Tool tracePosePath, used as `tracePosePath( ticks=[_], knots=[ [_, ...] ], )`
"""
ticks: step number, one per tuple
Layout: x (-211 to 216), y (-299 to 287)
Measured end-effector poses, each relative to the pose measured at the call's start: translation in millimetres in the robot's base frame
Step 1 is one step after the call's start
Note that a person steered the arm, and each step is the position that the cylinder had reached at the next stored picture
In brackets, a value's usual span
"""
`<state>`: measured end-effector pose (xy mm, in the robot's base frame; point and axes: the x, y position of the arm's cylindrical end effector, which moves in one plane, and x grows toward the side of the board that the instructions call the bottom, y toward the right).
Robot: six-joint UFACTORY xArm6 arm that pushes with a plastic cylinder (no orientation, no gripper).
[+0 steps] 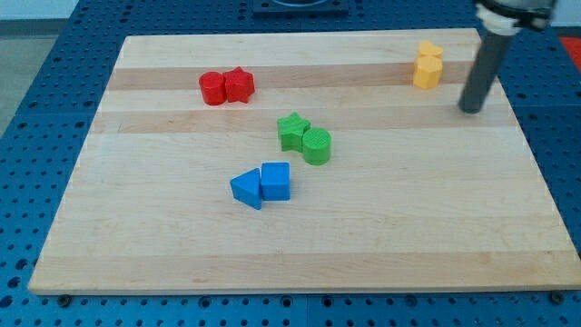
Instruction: Push the yellow hexagon to the left
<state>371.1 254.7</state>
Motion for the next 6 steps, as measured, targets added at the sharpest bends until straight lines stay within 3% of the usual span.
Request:
tracePosePath(
  ticks=[3,6],
  knots=[
    [-60,0],
    [-64,-108]
  ],
)
